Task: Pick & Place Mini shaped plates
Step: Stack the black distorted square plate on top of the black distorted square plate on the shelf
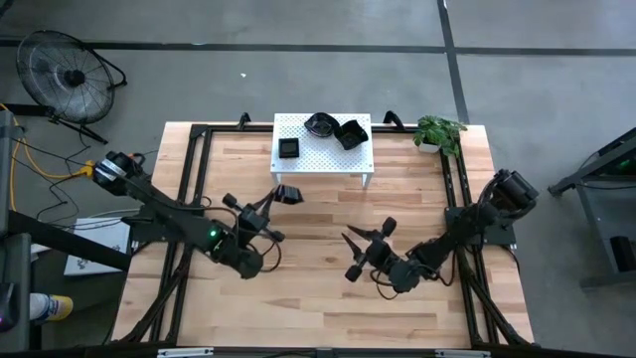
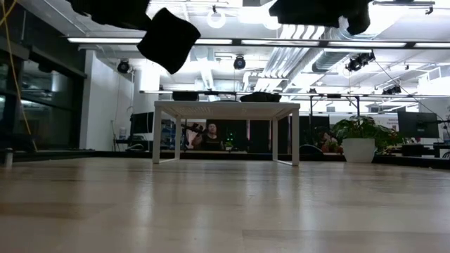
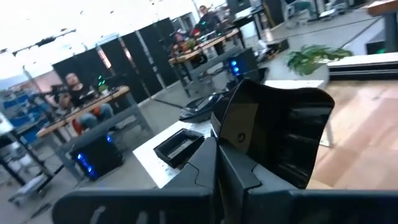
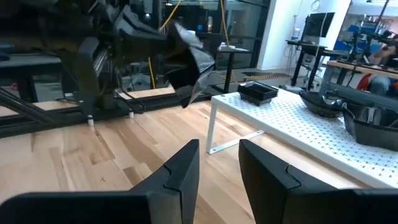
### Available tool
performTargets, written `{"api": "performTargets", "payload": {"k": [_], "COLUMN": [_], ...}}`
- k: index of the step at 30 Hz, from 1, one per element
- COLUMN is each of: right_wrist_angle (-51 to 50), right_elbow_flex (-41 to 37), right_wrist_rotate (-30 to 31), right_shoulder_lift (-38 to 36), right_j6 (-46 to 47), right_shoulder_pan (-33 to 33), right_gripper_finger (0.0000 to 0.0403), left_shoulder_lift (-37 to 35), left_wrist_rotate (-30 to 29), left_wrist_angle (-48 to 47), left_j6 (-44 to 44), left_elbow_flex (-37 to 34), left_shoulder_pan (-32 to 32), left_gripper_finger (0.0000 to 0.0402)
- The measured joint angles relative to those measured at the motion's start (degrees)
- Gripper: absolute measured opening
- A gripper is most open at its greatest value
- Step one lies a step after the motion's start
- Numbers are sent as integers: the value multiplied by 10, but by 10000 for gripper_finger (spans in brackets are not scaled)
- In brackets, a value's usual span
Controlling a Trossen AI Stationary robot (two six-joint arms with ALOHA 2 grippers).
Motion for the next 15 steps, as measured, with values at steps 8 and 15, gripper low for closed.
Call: {"api": "performTargets", "payload": {"k": [8, 15], "right_wrist_angle": [43, 117], "right_elbow_flex": [0, 0], "right_wrist_rotate": [-15, -18], "right_shoulder_lift": [36, 47], "right_j6": [10, -61], "right_shoulder_pan": [-35, -45], "right_gripper_finger": [108, 108], "left_shoulder_lift": [0, 30], "left_wrist_rotate": [103, 253], "left_wrist_angle": [200, 520], "left_j6": [227, 547], "left_elbow_flex": [0, 0], "left_shoulder_pan": [67, 125], "left_gripper_finger": [0, 0]}}
